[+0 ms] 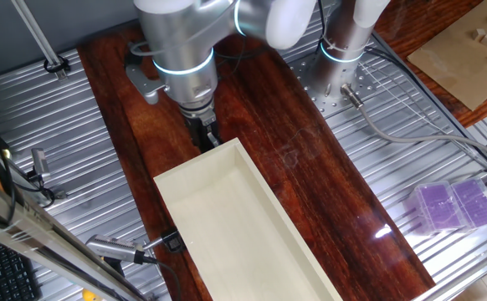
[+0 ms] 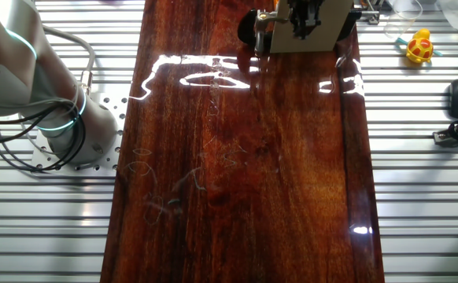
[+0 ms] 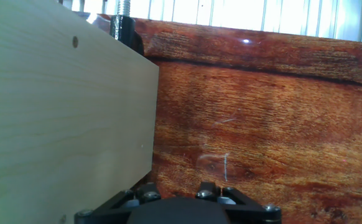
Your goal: Turn off the water tap
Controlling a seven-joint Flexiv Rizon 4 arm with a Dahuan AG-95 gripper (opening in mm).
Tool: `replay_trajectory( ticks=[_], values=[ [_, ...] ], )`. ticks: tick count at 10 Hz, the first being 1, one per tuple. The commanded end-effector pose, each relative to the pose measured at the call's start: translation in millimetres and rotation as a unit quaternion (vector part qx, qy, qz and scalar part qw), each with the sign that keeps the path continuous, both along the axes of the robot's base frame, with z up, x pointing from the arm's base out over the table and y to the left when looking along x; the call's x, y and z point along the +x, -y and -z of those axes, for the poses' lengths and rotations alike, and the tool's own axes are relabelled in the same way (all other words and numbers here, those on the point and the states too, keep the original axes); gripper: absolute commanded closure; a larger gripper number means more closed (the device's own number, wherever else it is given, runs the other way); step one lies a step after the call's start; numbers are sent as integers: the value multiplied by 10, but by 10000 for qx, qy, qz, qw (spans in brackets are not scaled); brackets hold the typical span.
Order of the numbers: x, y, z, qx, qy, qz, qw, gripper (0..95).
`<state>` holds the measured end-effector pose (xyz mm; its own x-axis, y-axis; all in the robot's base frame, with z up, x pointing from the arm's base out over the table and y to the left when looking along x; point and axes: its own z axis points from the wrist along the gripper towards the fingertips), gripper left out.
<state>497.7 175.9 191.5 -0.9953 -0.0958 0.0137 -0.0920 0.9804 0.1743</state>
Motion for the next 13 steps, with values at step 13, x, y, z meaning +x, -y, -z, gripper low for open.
replay_trajectory(
  ticks=[13],
  values=[
    [-131, -42, 152, 72, 27, 199, 9998, 380]
  ],
)
